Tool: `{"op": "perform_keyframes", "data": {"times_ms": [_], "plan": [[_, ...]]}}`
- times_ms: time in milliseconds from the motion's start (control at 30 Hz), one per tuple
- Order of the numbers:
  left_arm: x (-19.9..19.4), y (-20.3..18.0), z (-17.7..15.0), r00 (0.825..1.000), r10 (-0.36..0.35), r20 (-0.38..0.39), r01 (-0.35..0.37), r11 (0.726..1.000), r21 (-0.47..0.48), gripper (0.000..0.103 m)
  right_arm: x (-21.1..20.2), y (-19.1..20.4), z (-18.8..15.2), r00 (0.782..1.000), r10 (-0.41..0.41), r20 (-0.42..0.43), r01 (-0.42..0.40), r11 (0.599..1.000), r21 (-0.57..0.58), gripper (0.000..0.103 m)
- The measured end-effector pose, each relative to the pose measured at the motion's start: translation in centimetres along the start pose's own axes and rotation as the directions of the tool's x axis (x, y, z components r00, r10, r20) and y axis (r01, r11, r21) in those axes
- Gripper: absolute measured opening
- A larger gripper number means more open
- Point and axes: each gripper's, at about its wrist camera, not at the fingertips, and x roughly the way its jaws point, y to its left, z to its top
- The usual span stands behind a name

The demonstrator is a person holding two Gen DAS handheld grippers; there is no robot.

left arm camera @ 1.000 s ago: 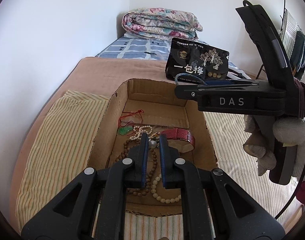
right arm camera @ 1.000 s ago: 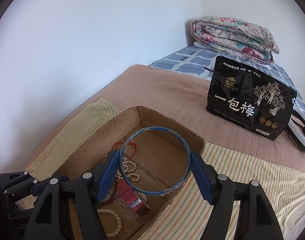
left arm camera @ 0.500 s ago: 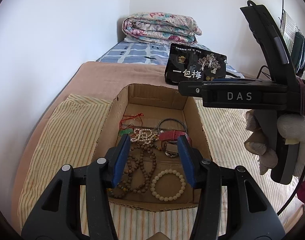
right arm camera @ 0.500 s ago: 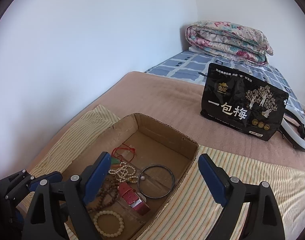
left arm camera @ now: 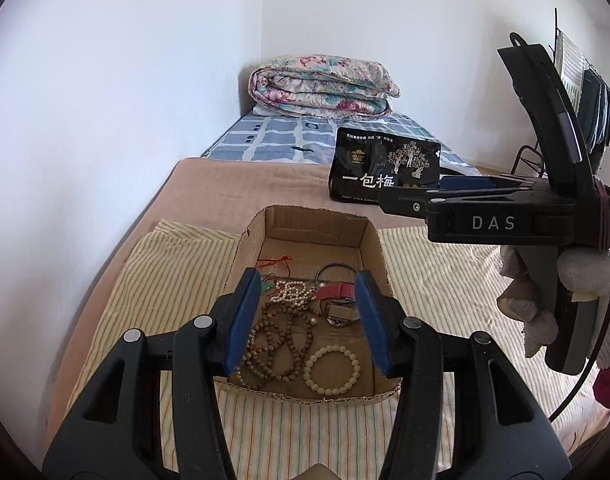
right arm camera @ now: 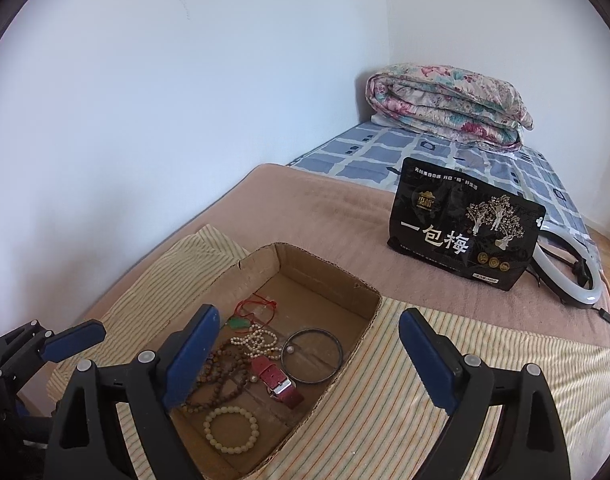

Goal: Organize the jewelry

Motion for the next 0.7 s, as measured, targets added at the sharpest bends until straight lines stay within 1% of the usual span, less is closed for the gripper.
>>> {"op": "perform_keyframes", "data": {"times_ms": [167, 267, 433, 567, 700], "plan": [[-2.3, -0.2, 0.3, 1.0, 0.005, 0.029, -0.005, 1.0, 0.0, 0.05, -2.8, 0.6, -0.1, 0.999, -0.029, 0.022, 0.029, 0.999, -0.016, 0.096], [-3.6, -0.4, 0.2, 0.999, 0.01, 0.042, -0.01, 1.0, 0.007, 0.05, -4.7, 0.8, -0.6, 0.999, -0.036, 0.036, 0.036, 0.999, -0.005, 0.099], [-5.8, -0.7, -0.3, 0.998, 0.006, 0.055, -0.006, 1.0, -0.004, 0.05, -7.2, 1.3, -1.8, 0.998, -0.053, 0.041, 0.053, 0.999, 0.008, 0.099], [-7.3, -1.2, -0.6, 0.998, 0.011, 0.064, -0.012, 1.0, 0.008, 0.05, -9.0, 1.5, -3.1, 0.996, -0.076, 0.055, 0.075, 0.997, 0.015, 0.1], [-8.5, -1.6, -1.0, 0.997, 0.025, 0.076, -0.027, 0.999, 0.018, 0.051, -10.1, 1.3, -4.1, 0.994, -0.09, 0.067, 0.088, 0.996, 0.034, 0.103]]}}
